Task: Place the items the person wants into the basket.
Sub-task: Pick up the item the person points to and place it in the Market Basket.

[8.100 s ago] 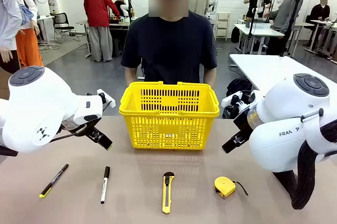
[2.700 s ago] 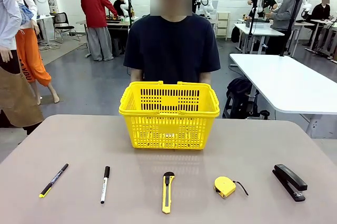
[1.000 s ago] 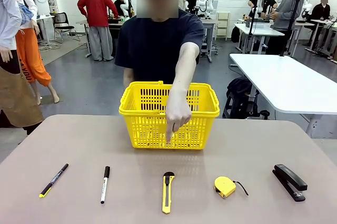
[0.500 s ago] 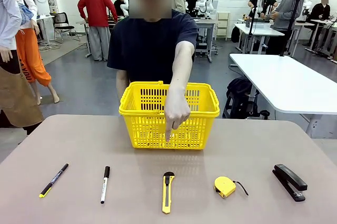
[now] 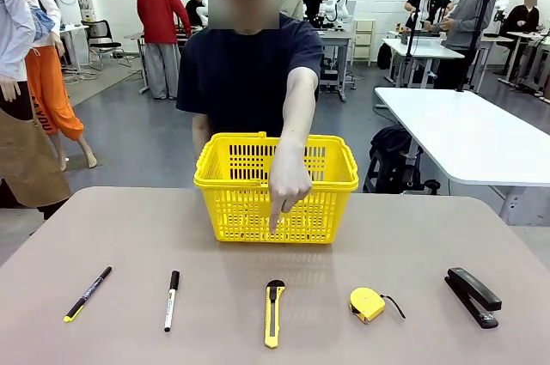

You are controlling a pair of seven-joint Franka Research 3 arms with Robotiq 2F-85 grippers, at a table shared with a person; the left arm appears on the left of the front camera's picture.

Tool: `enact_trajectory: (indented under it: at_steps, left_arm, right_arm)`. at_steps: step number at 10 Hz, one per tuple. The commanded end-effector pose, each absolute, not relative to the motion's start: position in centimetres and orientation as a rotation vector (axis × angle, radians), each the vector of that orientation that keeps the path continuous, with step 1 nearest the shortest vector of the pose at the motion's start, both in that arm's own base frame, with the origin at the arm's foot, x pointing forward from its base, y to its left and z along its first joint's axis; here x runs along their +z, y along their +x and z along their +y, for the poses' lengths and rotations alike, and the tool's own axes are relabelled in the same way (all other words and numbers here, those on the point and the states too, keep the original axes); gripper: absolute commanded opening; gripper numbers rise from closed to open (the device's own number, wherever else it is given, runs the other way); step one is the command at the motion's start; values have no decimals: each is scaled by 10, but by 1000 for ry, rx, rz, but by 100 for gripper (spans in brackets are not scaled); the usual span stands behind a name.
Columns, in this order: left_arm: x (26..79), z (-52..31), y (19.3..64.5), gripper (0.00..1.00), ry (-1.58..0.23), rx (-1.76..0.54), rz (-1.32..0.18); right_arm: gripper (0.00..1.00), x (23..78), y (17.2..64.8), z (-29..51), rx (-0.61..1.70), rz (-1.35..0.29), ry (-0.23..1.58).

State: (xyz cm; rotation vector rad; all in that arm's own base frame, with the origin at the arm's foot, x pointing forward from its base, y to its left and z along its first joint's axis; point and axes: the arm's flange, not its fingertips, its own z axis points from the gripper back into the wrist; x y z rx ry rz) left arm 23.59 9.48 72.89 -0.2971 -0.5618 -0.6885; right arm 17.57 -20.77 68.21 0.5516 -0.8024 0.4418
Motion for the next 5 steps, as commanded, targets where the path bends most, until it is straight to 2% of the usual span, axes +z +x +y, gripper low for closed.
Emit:
enact_trajectory:
  at_steps: [1,3,5]
  left_arm:
    - [742,-18,273,100,-217,-765,-376]
    - [711,-110,293,100,-138,-729,-202]
    - [659,-194,300,100,-61,-671,-71]
  right_arm:
    - [100,680,180,-206,442,-821,561]
    - [100,680,180,-206,442,-821,561]
    - [100,680,180,-206,442,-821,561]
